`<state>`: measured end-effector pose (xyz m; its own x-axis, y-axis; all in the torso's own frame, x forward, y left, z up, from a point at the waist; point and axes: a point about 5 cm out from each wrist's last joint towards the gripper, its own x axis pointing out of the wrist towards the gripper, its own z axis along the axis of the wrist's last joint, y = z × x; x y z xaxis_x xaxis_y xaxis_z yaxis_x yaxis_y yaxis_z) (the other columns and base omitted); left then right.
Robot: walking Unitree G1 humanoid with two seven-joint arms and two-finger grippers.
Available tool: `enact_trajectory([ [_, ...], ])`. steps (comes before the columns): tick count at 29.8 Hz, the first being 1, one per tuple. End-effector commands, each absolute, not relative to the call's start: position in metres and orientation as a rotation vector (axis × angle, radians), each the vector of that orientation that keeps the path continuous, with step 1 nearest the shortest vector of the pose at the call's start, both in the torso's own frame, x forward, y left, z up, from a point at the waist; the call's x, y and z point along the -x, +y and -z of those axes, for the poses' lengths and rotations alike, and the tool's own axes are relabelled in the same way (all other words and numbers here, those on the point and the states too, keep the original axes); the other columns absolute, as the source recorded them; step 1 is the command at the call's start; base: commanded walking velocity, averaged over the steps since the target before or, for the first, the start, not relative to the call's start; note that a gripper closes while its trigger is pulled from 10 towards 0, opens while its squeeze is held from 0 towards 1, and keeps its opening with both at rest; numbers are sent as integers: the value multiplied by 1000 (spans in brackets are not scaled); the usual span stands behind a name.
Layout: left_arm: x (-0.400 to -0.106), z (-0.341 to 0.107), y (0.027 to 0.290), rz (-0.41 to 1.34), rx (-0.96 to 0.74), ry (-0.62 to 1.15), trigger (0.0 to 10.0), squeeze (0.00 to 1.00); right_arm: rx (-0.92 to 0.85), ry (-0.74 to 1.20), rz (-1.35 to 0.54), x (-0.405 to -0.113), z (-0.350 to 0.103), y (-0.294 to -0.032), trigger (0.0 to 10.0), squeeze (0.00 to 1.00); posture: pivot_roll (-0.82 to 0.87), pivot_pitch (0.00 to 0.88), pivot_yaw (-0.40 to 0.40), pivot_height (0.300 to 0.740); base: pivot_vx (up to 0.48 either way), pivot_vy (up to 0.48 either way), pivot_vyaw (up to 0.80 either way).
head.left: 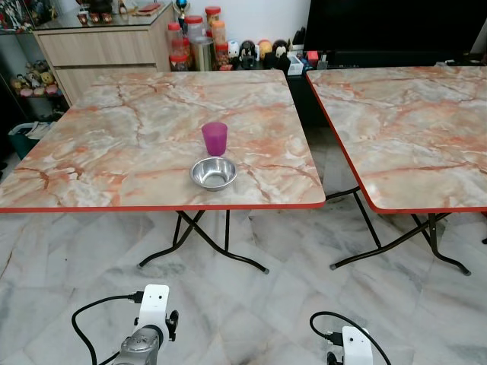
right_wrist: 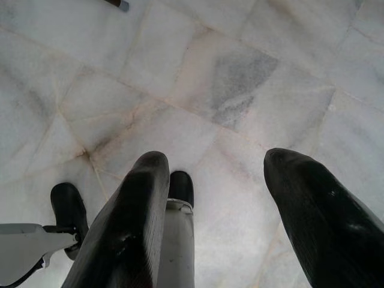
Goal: Setting the table
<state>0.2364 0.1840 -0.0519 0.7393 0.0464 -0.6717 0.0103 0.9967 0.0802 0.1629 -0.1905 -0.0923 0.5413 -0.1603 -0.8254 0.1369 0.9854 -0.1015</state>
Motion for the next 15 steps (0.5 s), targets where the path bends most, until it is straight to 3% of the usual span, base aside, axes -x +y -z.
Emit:
enact_trajectory([
  [1,-231,55,186,-27,-87,755,10000,0,29,967,175,-167,90,-191,10000,0,3,0,20,740,240,0,0],
  [15,-209,68,193,-62,-83,825,10000,0,55,978,146,-167,91,-191,10000,0,4,0,15,740,218,0,0],
])
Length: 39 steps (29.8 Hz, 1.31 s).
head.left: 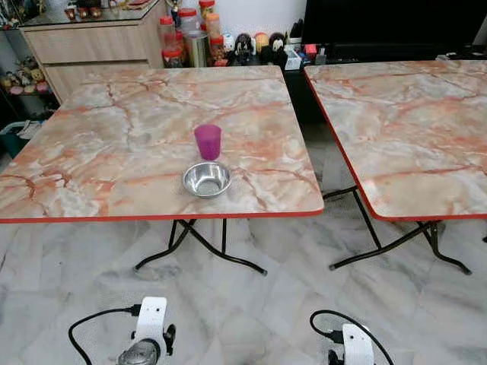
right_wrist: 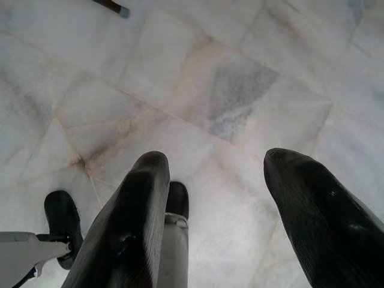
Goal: Setting the table
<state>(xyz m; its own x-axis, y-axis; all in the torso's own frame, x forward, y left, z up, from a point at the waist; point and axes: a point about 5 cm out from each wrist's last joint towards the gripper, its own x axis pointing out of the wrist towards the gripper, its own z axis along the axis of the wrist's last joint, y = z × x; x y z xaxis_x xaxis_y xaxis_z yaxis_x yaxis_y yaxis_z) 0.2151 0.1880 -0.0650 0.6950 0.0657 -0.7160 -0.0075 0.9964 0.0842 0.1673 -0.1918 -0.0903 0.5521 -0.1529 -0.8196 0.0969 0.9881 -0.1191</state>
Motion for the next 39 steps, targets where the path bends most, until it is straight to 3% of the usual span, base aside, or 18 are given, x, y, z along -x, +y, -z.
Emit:
enact_trajectory([
  [1,-209,68,193,-62,-84,826,10000,0,53,979,147,-167,91,-191,10000,0,4,0,15,740,307,0,0],
  [31,-209,68,193,-34,-104,825,10000,0,47,979,162,-166,91,-190,10000,0,6,0,23,740,339,0,0],
  [39,-208,68,196,-57,-81,817,10000,0,46,981,165,-165,91,-191,10000,0,17,0,16,740,94,0,0],
])
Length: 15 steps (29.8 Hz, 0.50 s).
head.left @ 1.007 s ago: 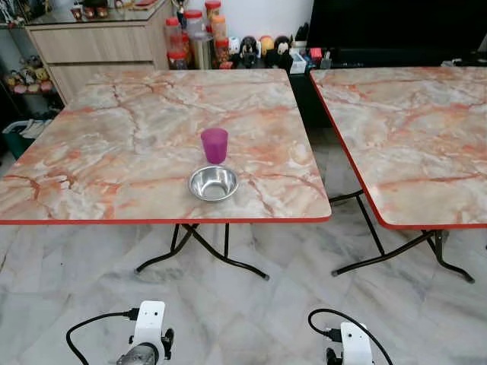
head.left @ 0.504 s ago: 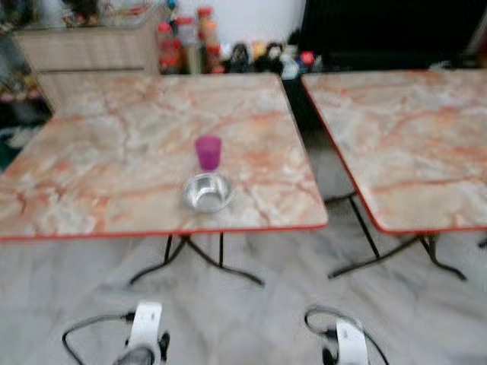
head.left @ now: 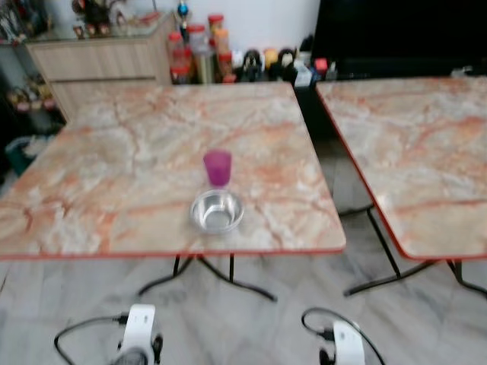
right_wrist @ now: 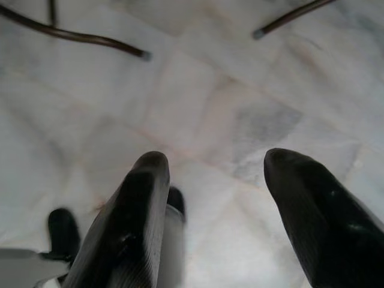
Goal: Setting the table
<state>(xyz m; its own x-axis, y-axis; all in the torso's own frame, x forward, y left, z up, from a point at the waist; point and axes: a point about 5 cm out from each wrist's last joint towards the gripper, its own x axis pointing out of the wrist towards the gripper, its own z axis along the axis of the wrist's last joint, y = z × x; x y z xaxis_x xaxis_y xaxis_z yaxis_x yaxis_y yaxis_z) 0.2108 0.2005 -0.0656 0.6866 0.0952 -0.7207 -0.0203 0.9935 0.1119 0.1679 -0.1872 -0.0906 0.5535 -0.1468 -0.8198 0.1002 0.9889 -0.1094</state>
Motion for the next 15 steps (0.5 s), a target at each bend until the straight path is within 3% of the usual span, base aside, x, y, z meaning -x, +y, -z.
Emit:
enact_trajectory([
  [1,-207,68,198,-70,-77,812,10000,0,47,982,163,-165,91,-190,10000,0,24,0,11,740,0,0,0],
  [7,-206,65,210,-125,-103,764,10000,0,45,981,160,-165,91,-190,10000,0,24,0,11,740,0,0,0],
  [11,-198,61,238,-329,-120,740,10000,0,48,983,158,-165,92,-190,10000,0,34,0,8,740,0,0,0],
  [15,-198,42,282,-670,-191,659,10000,0,50,983,159,-165,91,-191,10000,0,39,0,-3,740,0,0,0],
])
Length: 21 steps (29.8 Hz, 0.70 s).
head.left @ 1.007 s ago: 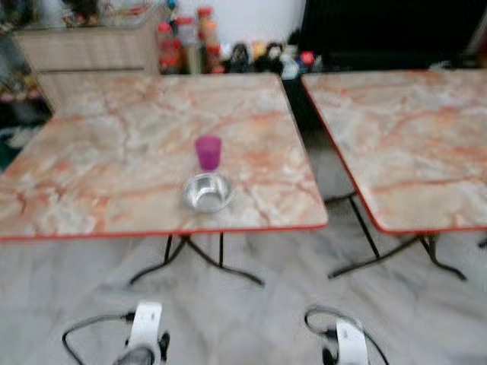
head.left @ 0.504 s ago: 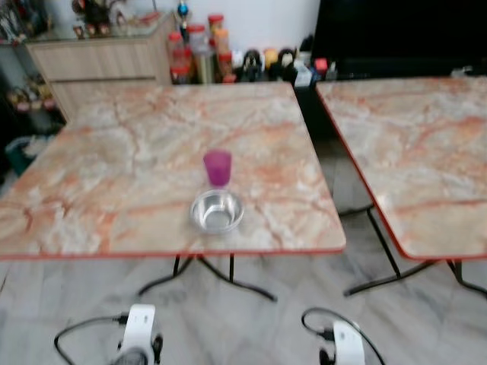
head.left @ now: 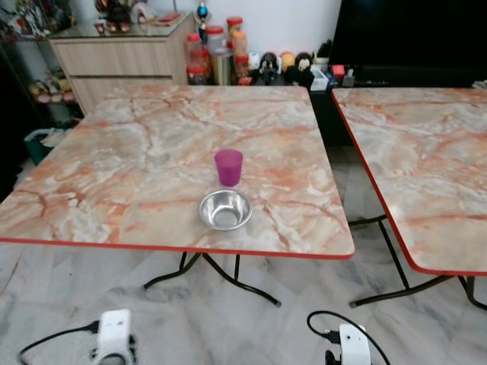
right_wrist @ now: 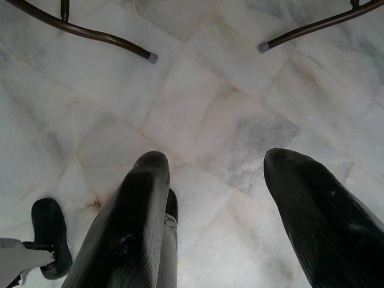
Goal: Setting the table
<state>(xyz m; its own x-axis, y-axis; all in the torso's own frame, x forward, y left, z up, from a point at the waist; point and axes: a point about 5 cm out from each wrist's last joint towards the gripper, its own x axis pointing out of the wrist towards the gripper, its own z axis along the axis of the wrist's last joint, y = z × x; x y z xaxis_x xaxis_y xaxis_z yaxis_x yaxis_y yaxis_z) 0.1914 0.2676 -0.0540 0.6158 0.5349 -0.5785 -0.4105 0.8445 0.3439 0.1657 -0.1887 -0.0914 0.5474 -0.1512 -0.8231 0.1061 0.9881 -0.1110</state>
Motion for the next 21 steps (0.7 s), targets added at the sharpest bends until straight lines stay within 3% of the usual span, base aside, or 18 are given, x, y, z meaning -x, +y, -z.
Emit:
enact_trajectory([
  [1,-199,39,287,-700,-199,641,10000,0,50,982,158,-165,91,-190,10000,0,39,0,-3,740,0,0,0],
  [6,-232,-13,320,-899,-371,380,10000,0,56,982,153,-166,91,-191,10000,0,44,0,-12,740,0,0,0],
  [7,-248,-37,327,-938,-397,254,10000,0,57,980,152,-167,91,-191,10000,0,44,0,-12,740,0,0,0],
  [12,-275,-75,327,-937,-407,76,10000,0,57,976,152,-169,90,-191,10000,0,42,0,-12,740,0,0,0],
  [16,-323,-130,295,-719,-318,-192,10000,0,55,969,155,-171,89,-191,10000,0,39,0,-10,740,0,0,0],
  [17,-338,-144,276,-610,-278,-238,10000,0,53,967,156,-171,89,-191,10000,0,38,0,-9,740,0,0,0],
  [21,-355,-157,245,-425,-235,-276,10000,0,47,964,160,-172,89,-191,10000,0,36,0,-7,740,0,0,0],
])
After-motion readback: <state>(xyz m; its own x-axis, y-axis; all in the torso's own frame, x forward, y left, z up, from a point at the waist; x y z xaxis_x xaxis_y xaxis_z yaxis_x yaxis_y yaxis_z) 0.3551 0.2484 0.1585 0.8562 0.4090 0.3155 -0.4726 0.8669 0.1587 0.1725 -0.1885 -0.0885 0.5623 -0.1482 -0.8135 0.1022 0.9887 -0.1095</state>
